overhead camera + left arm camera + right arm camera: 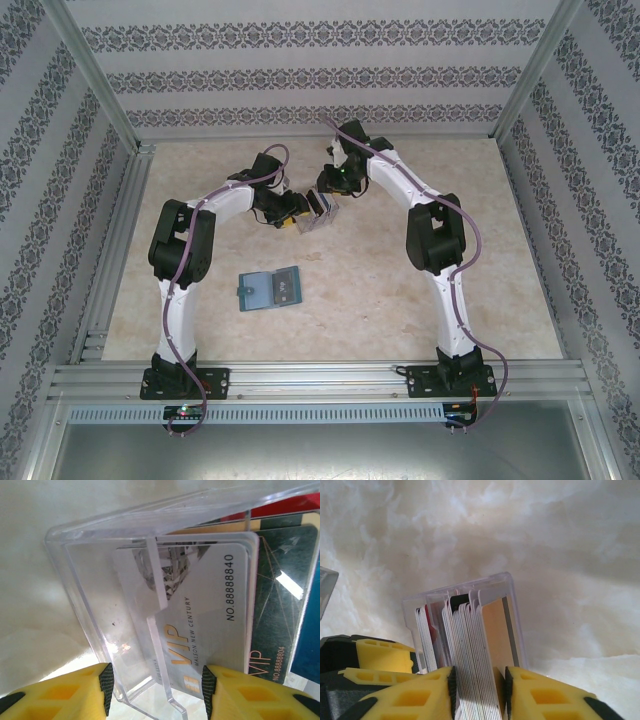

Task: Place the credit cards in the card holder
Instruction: Pick up the credit card from the storage box.

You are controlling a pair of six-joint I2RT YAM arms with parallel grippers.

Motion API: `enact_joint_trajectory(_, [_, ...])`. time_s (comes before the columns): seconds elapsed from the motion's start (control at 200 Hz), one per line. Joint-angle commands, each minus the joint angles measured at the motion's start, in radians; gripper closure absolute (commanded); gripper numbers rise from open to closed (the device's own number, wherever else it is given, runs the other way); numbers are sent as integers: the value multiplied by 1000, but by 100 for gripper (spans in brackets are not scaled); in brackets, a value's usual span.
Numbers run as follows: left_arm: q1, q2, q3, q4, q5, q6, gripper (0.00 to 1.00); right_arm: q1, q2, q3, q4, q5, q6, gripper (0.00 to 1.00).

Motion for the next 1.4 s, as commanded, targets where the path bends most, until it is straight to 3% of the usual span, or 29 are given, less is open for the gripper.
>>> enact_joint_trajectory(0.0, [10, -7, -9, 36, 24, -8, 48, -5, -50, -22, -1, 6, -9, 71])
enact_joint_trajectory(0.48, [4, -22, -24, 44, 21, -19, 48, -16, -82, -42, 18, -11, -8, 77])
enact_joint_trajectory(0.779, [-3, -20, -21, 44, 20, -23, 48, -26, -102, -75, 38, -18, -5, 73])
enact_joint_trajectory(1.134, [-7, -21, -15, 39, 20, -26, 48, -34, -115, -93, 37, -8, -8, 92])
enact_joint_trajectory(1.394, [-15, -40, -10, 23, 40, -19, 48, -73, -206, -127, 23, 23, -29, 94])
